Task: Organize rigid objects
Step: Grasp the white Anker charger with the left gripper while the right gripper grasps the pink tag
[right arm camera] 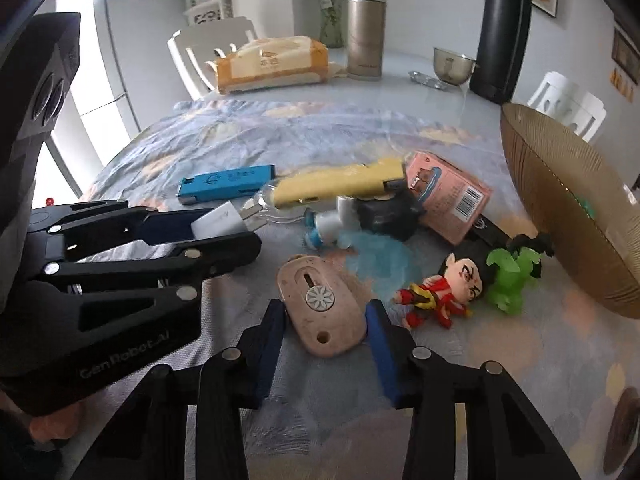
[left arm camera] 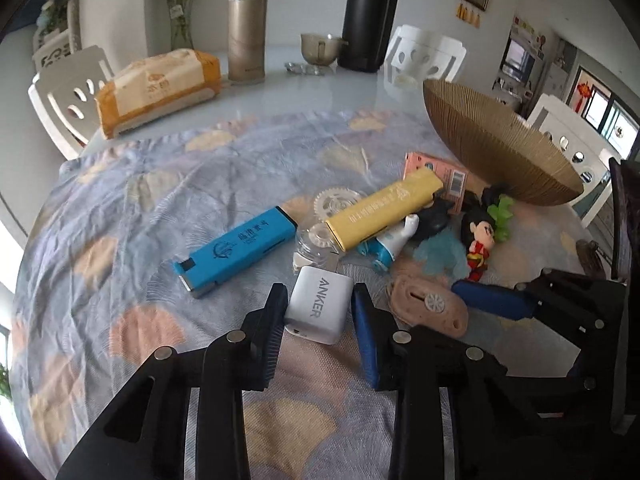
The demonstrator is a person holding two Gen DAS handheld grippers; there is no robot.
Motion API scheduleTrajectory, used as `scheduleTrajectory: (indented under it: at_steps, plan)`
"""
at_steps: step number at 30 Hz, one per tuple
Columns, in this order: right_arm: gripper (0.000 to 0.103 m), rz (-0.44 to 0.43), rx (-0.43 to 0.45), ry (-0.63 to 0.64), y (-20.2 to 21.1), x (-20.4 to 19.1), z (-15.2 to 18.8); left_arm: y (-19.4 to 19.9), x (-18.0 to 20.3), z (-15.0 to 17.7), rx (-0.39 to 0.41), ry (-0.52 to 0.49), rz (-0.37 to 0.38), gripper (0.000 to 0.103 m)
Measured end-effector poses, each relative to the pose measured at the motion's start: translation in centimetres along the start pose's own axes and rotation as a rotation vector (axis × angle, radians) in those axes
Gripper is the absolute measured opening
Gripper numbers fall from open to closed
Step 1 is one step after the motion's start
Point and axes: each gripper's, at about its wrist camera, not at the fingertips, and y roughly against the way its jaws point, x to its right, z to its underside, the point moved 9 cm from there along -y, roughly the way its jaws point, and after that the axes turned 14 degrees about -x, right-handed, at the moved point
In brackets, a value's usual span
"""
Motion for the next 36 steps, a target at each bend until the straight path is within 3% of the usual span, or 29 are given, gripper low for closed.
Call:
scheduleTrajectory:
  at_steps: [4,10,15,19,21,24,26,29,36]
  plan:
    - [0.040,-0.047,0.000,-0.020,0.6,-0.1,1.0,1.1,-0.4,-0.1,0.049,0.017,-0.016,0.030]
    - [0.041,-0.048,-0.009,-0.077,2.2,0.7,4.7,1.2,-1.2,-0.1,0.050,0.045,-0.035,0.030]
    - [0.041,0.018,-0.019,-0.045,2.6,0.9,6.3,1.3,-1.0,0.1,0.060,0.033,-0.058,0.030]
    - [0.057,0.055,-0.009,-0.044,2.4,0.7,6.0,1.4,-0.9,0.3,0.064,0.026,-0.068,0.030]
    - [0.057,0.037,-0.014,-0.052,2.2,0.8,5.8,1.4,-1.0,0.3,0.062,0.028,-0.067,0.030]
    - [0.053,0.037,-0.006,-0.051,2.2,0.6,5.6,1.3,-1.0,0.4,0.060,0.030,-0.065,0.030]
    - [0.041,0.048,0.007,-0.016,2.3,-0.1,5.7,1.2,-1.0,0.4,0.059,0.032,-0.062,0.030]
    - [0.041,0.103,0.025,0.031,2.5,-1.0,5.8,1.2,-1.0,0.4,0.058,0.033,-0.064,0.030]
    - [0.041,0.063,0.091,0.053,3.7,-1.6,5.8,1.5,-0.7,0.2,0.081,0.014,-0.089,0.030]
